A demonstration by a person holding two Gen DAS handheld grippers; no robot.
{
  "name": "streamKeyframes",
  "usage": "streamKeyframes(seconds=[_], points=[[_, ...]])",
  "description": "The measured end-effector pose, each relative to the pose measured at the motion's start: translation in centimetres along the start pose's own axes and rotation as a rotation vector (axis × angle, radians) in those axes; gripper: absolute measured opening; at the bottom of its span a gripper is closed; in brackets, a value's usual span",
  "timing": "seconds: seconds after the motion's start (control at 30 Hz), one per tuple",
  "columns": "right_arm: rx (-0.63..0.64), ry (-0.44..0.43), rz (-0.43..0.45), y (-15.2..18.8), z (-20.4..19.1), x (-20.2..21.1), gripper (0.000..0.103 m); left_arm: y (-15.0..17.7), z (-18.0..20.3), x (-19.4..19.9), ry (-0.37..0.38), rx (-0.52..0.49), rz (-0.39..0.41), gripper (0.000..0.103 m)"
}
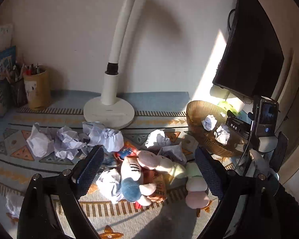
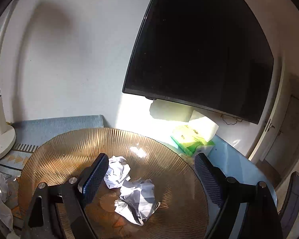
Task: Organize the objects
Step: 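Carry held crumpled papers over the amber bowl and open both tools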
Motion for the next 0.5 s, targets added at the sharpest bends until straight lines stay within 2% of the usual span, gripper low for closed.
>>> streamKeyframes(seconds=[0.07, 0.23, 0.33, 0.5], points=[[0.001, 0.023, -0.008, 0.0, 0.4, 0.2, 0.087, 1.0, -2.8, 0.2, -0.063, 0.041, -0.021, 0.092], [-0.058, 0.044, -0.047, 1.5, 2.7, 3.7, 0.087, 2.8, -8.6, 1.8, -0.126, 0.156, -0.045, 0.092], [-0.107, 0.084, -0.046, 3.0, 3.8, 6.1, 0.087, 3.8, -10.9, 2.9, -0.146, 0.206, -0.035, 0.092], [-0.142, 0.056, -0.053, 2.9, 3.7, 7.8, 0.087, 5.7, -11.9, 3.5, -0.127, 0.201, -0.059, 0.092]])
Point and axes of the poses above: each gripper's, at about its wrist camera, not at the fingertips, and x roughly against the way its jaws point, z to its right, y to its underside, the point moved 2 cm from there along -x, roughly the way its jaws point, and after that the axes turned 11 degrees about -y, right-handed, at the moved point
